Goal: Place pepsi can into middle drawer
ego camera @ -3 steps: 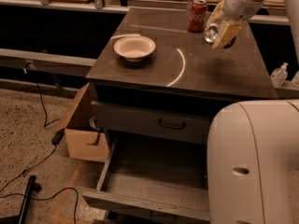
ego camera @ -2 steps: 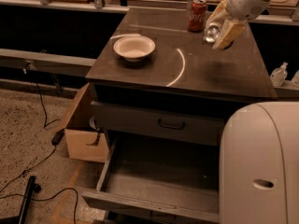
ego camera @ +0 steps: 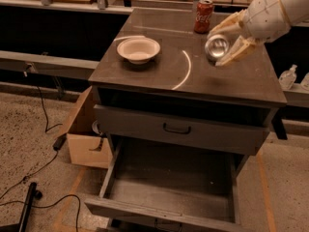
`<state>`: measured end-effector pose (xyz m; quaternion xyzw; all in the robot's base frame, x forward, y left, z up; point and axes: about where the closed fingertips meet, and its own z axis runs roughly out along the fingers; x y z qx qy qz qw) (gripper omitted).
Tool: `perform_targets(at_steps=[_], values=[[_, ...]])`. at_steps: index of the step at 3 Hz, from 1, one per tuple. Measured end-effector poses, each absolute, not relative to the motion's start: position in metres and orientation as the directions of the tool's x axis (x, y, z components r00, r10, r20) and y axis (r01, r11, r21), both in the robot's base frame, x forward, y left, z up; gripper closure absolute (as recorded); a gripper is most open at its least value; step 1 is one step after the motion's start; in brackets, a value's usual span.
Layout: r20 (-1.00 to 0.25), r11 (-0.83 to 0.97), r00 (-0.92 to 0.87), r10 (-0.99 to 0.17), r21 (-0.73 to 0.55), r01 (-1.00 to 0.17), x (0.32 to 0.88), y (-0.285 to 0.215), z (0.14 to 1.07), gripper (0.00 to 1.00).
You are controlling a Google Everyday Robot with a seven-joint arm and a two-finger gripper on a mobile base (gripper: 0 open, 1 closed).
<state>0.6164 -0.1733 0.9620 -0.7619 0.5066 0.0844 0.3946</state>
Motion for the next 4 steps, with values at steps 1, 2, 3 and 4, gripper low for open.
perform_targets(at_steps=[1,2,3,4], values=[[-0.601,-0.245,0.493,-0.629,-0.448,-0.860,0.568,-0.163,0.918,1.00],[-0.625,-0.258,0.468,-0.625,-0.400,-0.879,0.561,-0.157,0.893,1.00],[-0.625,-0.258,0.468,-0.625,-0.400,-0.879,0.561,-0.156,0.893,1.00],[-0.660,-0.230,0.442,-0.608,-0.386,-0.893,0.544,-0.151,0.896,1.00]])
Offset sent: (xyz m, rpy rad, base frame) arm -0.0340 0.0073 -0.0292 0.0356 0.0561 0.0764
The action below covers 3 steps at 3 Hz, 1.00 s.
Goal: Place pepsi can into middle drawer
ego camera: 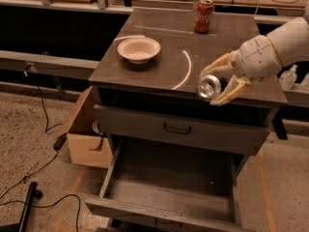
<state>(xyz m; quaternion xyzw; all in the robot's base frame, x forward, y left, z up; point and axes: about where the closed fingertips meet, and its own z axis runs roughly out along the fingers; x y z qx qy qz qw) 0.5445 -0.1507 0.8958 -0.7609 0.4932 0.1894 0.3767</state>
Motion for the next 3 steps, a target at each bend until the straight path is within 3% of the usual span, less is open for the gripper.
perform_targets(at_steps=[2,3], values=[[-0.793,-0.010,0.298,-0.532,-0.346,-0.938,0.452,-0.120,0.898,1.00],[-0.804,0.144,0.158,-0.573,-0.289,-0.946,0.421,-0.129,0.828,1.00]])
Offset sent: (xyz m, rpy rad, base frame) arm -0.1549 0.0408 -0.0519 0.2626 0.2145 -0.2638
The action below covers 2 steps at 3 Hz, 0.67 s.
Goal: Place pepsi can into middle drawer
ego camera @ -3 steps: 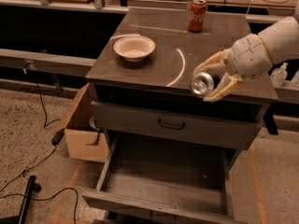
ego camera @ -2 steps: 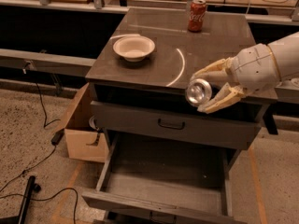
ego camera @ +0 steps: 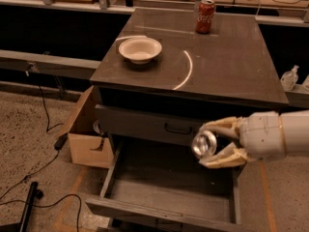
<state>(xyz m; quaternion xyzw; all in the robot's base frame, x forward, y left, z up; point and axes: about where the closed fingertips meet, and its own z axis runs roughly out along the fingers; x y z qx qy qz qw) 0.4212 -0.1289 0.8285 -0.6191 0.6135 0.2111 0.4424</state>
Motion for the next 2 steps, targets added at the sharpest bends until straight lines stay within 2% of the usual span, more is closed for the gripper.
perform_targets(at_steps=[1,2], values=[[-0.784,0.226,0.062,-0.617,-0.252,-0.941,0.417,-0.139,0.754,1.00],[-0.766,0.283,0.040,-0.642,-0.284,-0.916,0.432,-0.147,0.745,1.00]])
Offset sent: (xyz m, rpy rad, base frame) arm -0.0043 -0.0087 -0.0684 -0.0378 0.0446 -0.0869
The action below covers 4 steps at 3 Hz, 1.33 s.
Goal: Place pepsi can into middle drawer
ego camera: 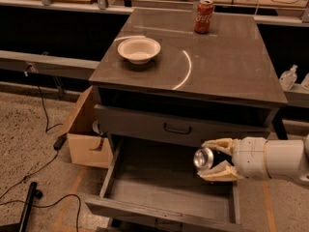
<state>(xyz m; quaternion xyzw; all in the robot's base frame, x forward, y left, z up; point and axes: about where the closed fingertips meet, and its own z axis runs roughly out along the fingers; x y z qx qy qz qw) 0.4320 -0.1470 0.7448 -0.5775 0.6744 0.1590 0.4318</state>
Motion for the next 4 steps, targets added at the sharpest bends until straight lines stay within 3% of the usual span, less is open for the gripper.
perform_targets(at_steps=[2,4], values=[[-0.830,0.314,-0.013,-0.558,-0.196,-0.929,0.440,-0.124,0.689,1.00],[-0.901,0.354,-0.145,-0.409,-0.011,-0.935,0.465,-0.096,0.525,1.00]])
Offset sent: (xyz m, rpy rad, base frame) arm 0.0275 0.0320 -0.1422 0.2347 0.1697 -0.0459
